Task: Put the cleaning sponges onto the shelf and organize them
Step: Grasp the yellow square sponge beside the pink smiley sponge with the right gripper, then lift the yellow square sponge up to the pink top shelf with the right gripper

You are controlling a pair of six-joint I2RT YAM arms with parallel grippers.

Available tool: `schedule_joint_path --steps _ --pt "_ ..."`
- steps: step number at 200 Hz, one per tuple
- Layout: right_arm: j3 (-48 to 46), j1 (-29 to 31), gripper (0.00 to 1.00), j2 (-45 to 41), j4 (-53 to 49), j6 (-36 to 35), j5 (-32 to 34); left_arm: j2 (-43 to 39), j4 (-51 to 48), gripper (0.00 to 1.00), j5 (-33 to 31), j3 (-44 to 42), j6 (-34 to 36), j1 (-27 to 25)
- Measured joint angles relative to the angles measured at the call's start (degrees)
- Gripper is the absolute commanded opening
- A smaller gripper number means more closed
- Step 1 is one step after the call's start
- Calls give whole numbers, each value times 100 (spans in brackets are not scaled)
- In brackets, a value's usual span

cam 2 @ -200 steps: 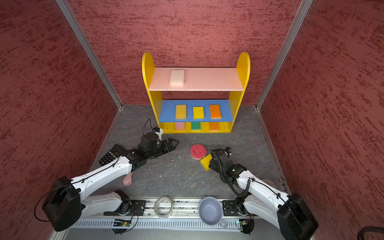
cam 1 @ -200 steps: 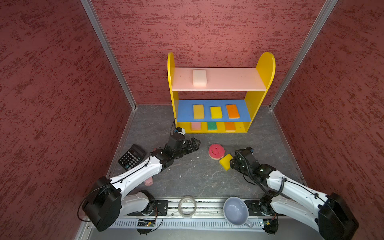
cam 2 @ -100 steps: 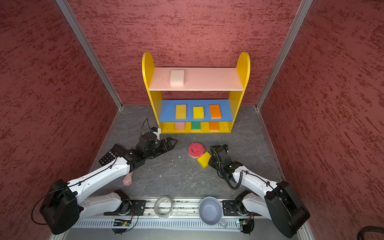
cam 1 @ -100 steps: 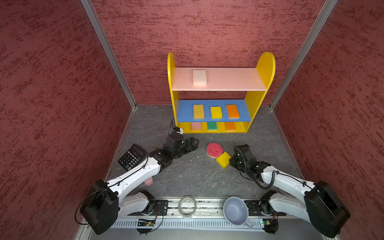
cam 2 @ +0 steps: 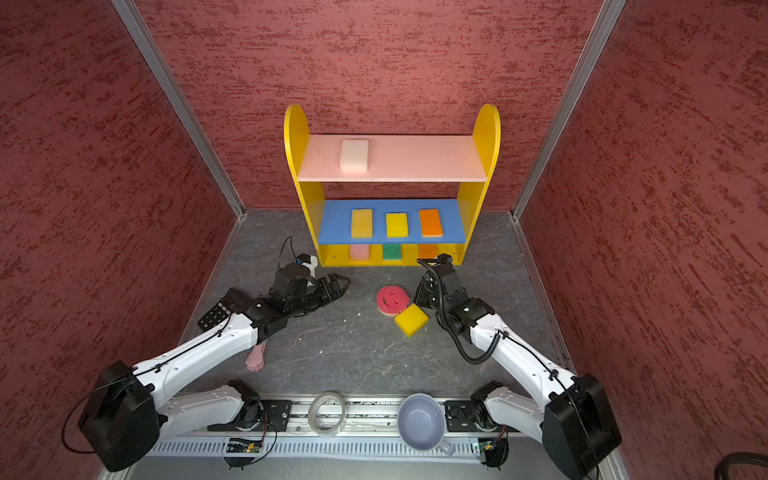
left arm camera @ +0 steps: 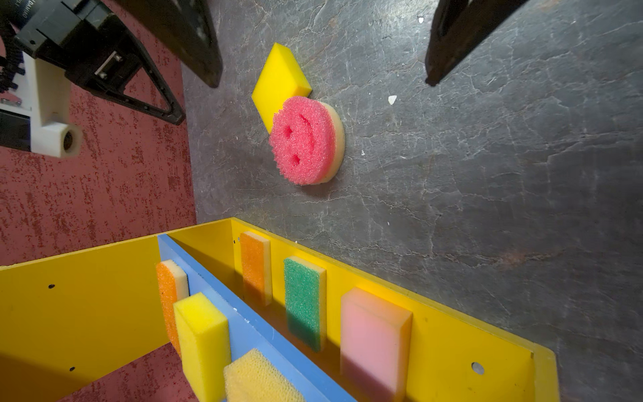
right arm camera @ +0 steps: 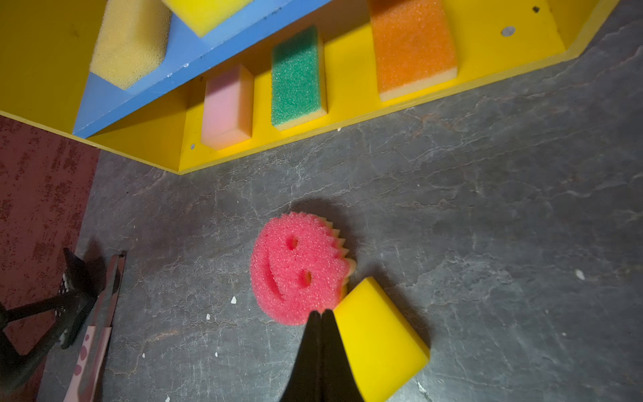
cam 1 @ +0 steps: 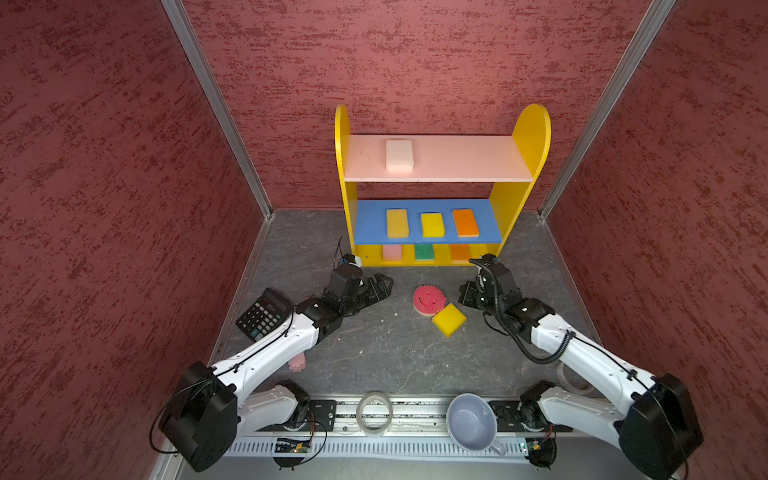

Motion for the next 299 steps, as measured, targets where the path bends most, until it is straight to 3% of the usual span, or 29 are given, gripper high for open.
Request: schedule_joint_path --steps 9,26,53,72,90,116,141,157,186,206,249,299 --pt "-61 0 44 57 -92 63 -55 -59 0 92 0 -4 0 15" --pt "-428 0 60 48 -127 282 -205 -116 -7 92 9 -7 0 55" --pt "-1178 26 73 -44 -131 732 -461 -116 -11 92 76 -50 -4 146" --pt "-1405 94 74 -20 -74 960 -616 -94 -9 91 116 -72 -22 153" --pt "-1423 125 69 179 232 1126 -756 -44 15 91 155 -79 -70 146" --pt "-1447 129 50 595 870 1375 -874 15 44 91 162 -153 -114 133" --pt "-1508 127 15 872 1281 1469 -876 17 37 92 160 -284 -149 129" --pt "-1532 87 0 927 1392 1550 -885 15 9 92 155 -317 -151 131" --pt "-1344 -151 0 813 1086 1185 -767 11 -26 92 151 -313 -111 146" --pt "-728 -258 0 566 479 638 -483 7 -131 92 140 -249 -28 184" --pt "1749 -291 0 389 -485 -721 96 -212 -291 92 188 -68 177 450" --pt "3950 -291 0 638 -1178 -2006 214 -807 -540 93 170 -37 350 625"
